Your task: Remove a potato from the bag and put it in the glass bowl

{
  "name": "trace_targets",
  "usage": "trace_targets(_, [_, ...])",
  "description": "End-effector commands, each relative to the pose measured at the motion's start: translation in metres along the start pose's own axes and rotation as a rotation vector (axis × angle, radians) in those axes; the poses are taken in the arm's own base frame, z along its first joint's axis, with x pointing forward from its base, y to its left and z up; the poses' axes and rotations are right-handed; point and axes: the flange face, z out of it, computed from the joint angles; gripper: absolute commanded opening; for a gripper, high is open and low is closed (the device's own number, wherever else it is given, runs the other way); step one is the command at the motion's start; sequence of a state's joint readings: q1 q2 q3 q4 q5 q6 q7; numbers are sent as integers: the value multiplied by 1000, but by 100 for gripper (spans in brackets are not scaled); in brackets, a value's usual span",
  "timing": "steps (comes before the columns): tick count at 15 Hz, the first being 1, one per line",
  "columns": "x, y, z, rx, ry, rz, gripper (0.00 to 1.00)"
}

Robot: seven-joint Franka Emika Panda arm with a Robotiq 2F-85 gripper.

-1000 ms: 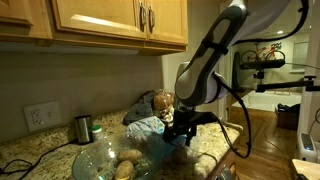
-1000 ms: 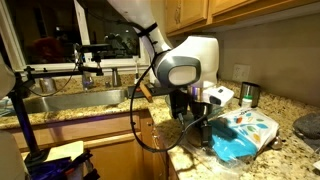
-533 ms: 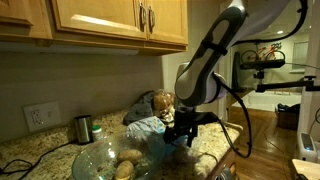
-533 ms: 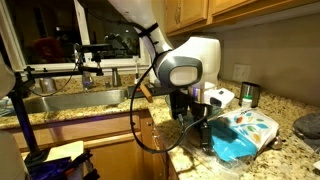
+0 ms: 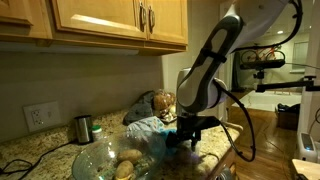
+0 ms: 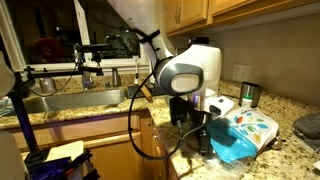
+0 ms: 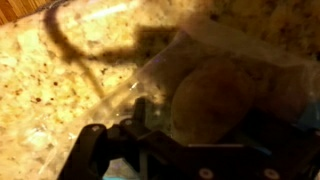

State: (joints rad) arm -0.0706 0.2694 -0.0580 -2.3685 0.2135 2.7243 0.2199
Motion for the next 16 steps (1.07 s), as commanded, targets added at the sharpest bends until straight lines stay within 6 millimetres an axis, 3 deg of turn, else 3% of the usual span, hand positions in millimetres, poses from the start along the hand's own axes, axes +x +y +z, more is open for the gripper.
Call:
trace_targets(1, [3,5,0,-34,-19,22,100])
trace_targets(2, [3,6,-1,-37,-15,24,100])
trace_targets(3, [4,7,-1,-40,-14,28,75])
trace_targets(4, [5,8,-2,-44,-11,30,74])
trace_targets(11, [11,10,-10,-72,0,42,26])
trace_targets(12, [12,10,-11,-76,-2,43,21])
trace_targets(16, [13,11,-13,-89,-5,50,20])
